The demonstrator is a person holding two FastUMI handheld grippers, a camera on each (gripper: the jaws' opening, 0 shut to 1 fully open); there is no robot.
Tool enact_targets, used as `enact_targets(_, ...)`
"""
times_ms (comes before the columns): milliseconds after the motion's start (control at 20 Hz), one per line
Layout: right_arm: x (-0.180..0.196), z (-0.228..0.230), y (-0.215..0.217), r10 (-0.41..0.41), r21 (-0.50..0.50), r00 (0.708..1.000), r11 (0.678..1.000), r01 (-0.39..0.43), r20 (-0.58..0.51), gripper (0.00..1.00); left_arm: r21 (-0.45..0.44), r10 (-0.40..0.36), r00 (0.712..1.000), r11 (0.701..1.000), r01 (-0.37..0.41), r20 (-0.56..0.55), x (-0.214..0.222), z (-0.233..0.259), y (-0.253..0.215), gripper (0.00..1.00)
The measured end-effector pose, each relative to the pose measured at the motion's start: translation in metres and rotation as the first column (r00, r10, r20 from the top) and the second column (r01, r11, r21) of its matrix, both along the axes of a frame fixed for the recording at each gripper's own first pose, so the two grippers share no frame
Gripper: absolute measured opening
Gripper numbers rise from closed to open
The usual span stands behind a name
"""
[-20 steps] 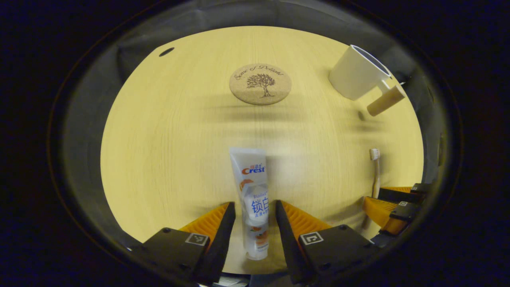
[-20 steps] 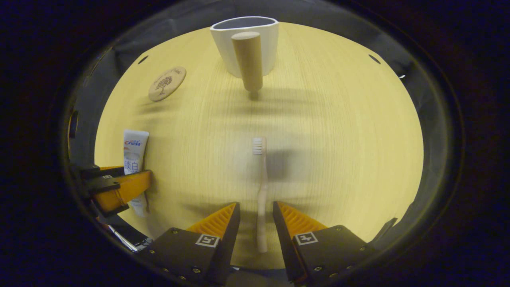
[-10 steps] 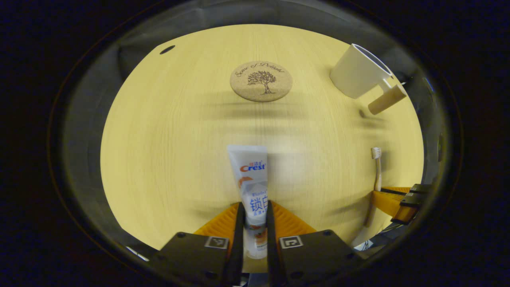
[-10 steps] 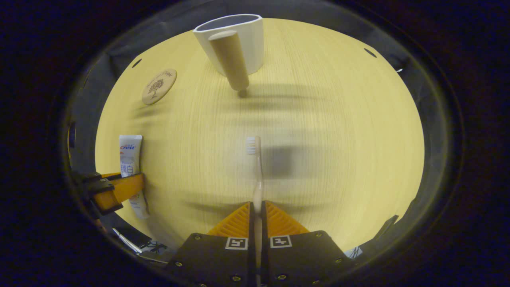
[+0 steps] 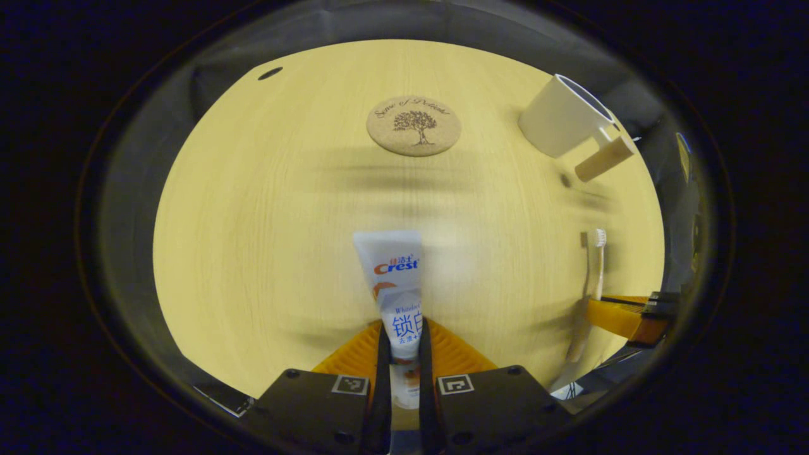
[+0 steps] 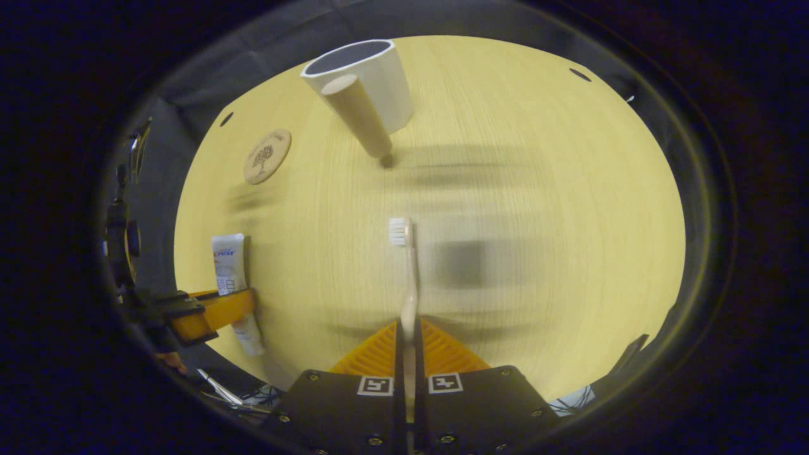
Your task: Put the toothbrush and toothpaste on the desktop into the cup, then pick up the cup and place it on the coaster on the desktop.
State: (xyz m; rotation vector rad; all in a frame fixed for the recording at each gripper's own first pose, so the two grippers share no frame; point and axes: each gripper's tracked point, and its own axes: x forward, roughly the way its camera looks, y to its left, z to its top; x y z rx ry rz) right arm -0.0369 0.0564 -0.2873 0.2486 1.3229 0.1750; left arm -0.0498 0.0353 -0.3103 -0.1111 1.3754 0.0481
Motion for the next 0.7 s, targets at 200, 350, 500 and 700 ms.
enact_targets(200,0.005,0.027,0.0,-0.003,0.031,0.995,1.0,0.0,0.098,0.06,0.0,-0.013,0.996,1.0,0.014,0.085,0.008,0.019,-0.008,0.25)
enact_targets(350,0.016,0.057,-0.004,-0.008,0.034,0.978,0.999,0.001,0.208,0.05,-0.011,-0.014,0.987,1.0,0.016,0.158,0.017,0.038,-0.018,0.25)
enact_targets(500,0.028,0.083,-0.005,-0.012,0.039,0.95,0.999,0.0,0.311,0.05,-0.017,-0.016,0.969,1.0,0.02,0.247,0.031,0.061,-0.023,0.25)
enact_targets(700,0.05,0.112,-0.005,-0.03,0.052,0.896,0.999,0.007,0.442,0.05,-0.03,-0.003,0.933,0.999,0.015,0.36,0.055,0.087,-0.028,0.24)
